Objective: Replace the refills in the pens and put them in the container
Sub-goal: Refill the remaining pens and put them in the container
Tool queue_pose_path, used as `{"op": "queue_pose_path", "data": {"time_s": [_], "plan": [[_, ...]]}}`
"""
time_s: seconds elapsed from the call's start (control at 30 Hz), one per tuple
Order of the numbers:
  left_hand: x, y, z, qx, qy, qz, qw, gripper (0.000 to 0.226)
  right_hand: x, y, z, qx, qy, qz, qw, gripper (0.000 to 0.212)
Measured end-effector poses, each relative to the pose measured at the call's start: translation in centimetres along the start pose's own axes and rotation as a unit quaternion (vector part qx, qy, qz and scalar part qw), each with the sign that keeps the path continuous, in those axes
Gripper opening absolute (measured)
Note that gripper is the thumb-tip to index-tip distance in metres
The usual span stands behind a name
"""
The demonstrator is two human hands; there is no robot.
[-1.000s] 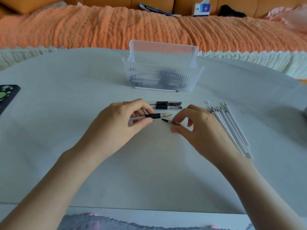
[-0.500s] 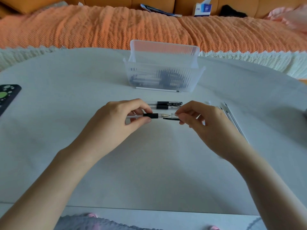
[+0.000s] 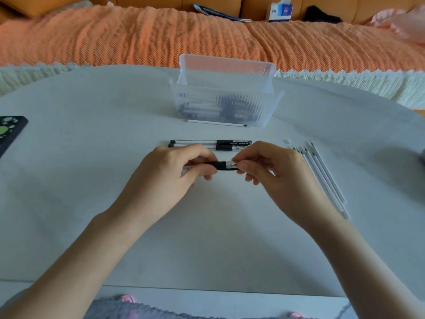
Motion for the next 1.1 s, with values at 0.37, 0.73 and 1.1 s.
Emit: {"op": "queue_pose_path", "data": {"time_s": [0.37,0.73,1.1], "plan": [[0.1,-0.1,0.0,-0.003,-0.002,-0.004,1.0,0.003,0.3,-0.3,0.3,-0.018,0.021,0.013,1.0,0.015],[-3.5,-1.5,-1.2,-0.049,0.068,-0.072,0.994,0.007,0.7,1.1,-1.2,-0.069,0.104,0.324,0.938,0.028],[-3.9,-1.0,-1.3,-0.036,0.077,-0.072,0.994,0.008,1.2,1.6,-1.6,-0.065,0.09,0.343,0.933,0.021]]}}
Point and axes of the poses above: each hand's wrist, its own z-axis away from the middle knuckle, its own x-axis out of the palm, y = z × x, the point moved 10 cm from there along -z, towards the middle knuckle, and after that the axes turned 15 degrees about z, right-handed, at the moved point
